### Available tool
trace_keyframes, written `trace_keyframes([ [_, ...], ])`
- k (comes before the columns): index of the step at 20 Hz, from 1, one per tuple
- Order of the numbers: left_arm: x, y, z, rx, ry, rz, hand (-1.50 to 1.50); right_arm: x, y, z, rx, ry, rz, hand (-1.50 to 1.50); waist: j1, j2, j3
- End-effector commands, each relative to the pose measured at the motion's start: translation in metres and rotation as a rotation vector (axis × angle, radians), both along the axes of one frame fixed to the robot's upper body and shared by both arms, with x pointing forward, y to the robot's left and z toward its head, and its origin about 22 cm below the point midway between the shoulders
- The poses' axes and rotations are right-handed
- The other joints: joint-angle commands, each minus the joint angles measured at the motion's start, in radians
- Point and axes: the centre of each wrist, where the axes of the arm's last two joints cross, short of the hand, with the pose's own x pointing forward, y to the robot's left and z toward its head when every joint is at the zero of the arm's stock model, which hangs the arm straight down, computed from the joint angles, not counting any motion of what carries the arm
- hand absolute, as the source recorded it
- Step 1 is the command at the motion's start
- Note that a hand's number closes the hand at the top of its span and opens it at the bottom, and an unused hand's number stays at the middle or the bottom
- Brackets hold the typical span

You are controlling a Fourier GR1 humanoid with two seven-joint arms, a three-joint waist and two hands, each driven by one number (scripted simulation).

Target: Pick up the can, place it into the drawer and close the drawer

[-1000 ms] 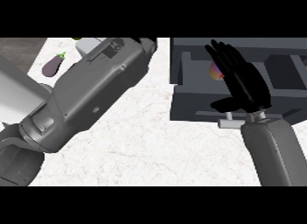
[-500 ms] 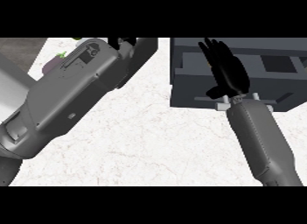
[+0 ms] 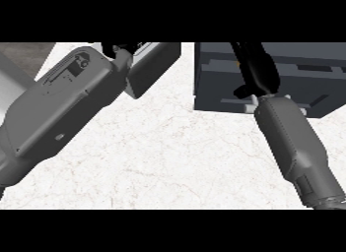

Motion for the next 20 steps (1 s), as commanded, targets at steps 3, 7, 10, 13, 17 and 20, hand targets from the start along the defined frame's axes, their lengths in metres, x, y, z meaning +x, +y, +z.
trace_keyframes([
  [3, -0.01, -0.007, 0.002, -0.007, 0.003, -0.001, -1.5, 0.014, 0.007, -0.001, 0.024, -0.029, -0.039, -1.5, 0.006, 0.022, 0.016],
  [7, -0.008, 0.014, 0.003, 0.013, 0.006, -0.005, -1.5, 0.022, 0.004, 0.006, 0.038, -0.065, -0.067, -1.5, 0.017, 0.027, 0.016],
  [10, -0.011, 0.012, 0.0, 0.017, -0.014, -0.004, -1.5, 0.026, -0.002, 0.01, 0.013, -0.072, -0.079, -1.5, 0.024, 0.033, 0.017],
  [13, -0.011, 0.017, 0.005, 0.022, -0.01, -0.021, -1.5, 0.033, 0.003, 0.026, 0.034, -0.107, -0.086, -1.5, 0.026, 0.037, 0.017],
  [17, -0.014, 0.027, -0.003, 0.025, -0.007, -0.016, -1.5, 0.044, -0.007, 0.057, 0.02, -0.114, -0.108, -1.5, 0.038, 0.039, 0.016],
  [20, -0.017, 0.026, -0.002, 0.012, -0.004, -0.006, -1.5, 0.049, -0.011, 0.072, 0.01, -0.123, -0.12, -1.5, 0.046, 0.038, 0.016],
])
